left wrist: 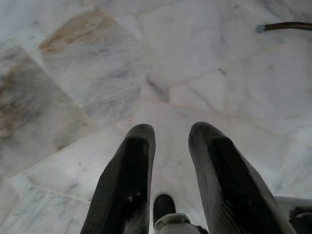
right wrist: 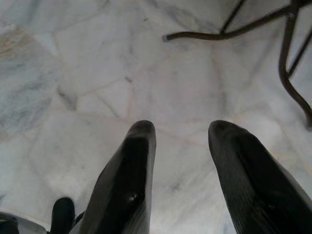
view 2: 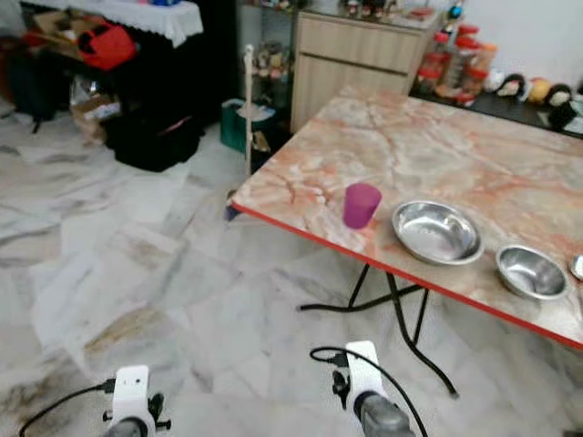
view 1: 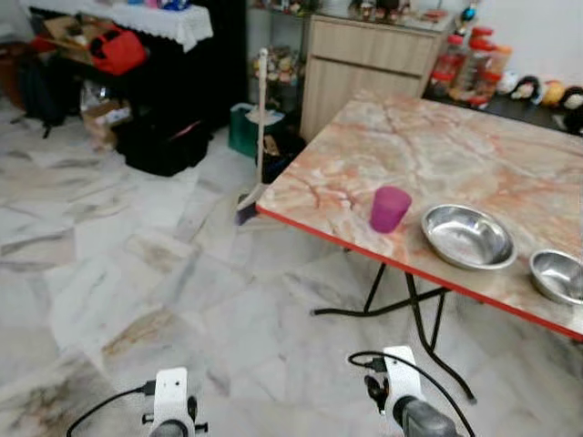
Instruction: Setting the table
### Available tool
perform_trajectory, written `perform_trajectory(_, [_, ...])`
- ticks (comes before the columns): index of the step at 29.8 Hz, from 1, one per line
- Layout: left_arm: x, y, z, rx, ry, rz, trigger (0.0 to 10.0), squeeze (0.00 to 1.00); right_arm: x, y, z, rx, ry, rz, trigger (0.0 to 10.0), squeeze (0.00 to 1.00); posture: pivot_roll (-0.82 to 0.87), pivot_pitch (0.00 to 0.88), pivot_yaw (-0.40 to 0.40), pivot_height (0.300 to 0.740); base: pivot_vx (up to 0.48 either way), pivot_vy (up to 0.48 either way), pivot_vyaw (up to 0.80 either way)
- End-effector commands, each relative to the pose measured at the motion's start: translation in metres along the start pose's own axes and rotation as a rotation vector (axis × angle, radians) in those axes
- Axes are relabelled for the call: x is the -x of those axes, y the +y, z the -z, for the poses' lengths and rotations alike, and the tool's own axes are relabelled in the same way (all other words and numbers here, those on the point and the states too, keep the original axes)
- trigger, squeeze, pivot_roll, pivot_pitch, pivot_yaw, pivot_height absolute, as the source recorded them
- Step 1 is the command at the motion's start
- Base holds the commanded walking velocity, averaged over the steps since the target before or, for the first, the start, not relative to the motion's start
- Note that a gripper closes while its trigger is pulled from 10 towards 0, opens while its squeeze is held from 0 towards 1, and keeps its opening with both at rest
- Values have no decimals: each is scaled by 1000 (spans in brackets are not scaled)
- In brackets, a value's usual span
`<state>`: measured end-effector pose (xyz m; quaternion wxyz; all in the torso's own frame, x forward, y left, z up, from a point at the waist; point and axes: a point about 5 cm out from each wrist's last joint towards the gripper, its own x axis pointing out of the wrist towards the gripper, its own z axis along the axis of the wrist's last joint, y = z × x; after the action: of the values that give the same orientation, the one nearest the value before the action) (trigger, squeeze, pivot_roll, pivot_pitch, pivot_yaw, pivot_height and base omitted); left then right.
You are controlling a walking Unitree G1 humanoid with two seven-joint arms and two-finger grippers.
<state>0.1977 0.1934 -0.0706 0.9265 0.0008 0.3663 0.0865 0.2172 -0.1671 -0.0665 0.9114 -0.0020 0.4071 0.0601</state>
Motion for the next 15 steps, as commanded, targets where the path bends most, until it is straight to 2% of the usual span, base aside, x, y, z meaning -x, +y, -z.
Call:
perform_trajectory(1, [0,-1,1,-14,7,-2,10000,0,-1,0,-3,-3,-7,4,10000,0,74,0,-65,732,0,0,-800])
perform_trajectory(8, [0,-2,2,-15,13,-6,10000,0,-1,0,-3,-2,-5,5,10000,0,72,0,-68,732,0,-353,-800])
perform_trajectory(15, [1,-3,3,-10,15,-5,10000,0,0,-4,-3,1,-6,11,10000,0,69,0,-73,732,0,0,-800])
